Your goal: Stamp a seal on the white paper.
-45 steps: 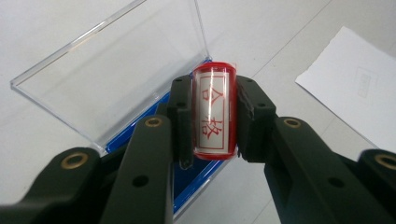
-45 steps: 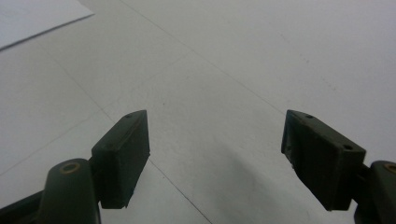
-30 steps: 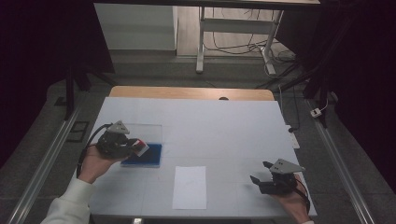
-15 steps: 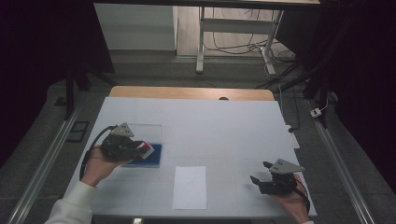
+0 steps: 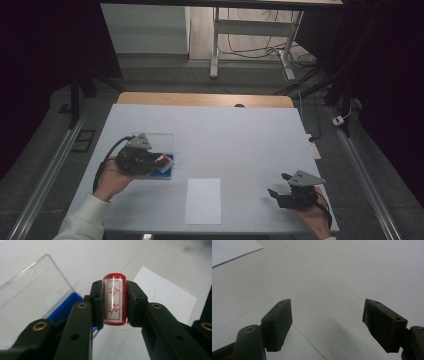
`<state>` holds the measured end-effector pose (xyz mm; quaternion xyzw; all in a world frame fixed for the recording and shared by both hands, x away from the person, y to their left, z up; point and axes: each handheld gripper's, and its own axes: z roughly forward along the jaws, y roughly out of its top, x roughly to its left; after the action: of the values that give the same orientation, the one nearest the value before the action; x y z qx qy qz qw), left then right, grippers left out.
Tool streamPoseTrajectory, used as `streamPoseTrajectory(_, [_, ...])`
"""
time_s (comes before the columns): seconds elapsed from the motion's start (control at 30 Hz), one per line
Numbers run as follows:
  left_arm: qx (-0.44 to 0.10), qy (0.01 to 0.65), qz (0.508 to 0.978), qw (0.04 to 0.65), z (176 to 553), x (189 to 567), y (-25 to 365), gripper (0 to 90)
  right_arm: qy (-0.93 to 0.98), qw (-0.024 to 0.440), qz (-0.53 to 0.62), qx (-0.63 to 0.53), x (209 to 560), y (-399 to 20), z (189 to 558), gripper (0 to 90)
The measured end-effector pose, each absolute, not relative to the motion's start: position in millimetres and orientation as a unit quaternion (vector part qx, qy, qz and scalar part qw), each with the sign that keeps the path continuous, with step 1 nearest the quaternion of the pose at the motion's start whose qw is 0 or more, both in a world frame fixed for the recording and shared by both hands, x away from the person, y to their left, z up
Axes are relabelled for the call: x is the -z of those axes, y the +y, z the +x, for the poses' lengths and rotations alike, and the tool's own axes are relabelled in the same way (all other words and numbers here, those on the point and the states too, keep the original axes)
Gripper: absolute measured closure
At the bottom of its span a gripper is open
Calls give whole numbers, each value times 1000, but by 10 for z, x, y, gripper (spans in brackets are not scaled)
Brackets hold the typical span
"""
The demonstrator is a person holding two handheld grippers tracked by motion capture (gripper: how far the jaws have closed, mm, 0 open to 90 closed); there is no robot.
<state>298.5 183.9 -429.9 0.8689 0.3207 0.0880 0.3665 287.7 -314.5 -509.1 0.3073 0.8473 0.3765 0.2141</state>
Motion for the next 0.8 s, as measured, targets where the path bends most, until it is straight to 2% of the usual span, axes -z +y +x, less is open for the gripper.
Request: streamPoseTrajectory(0.8, [-58, 263, 893, 360, 2932, 4376, 1310, 698, 849, 215, 308, -373, 5093, -3146, 2877, 234])
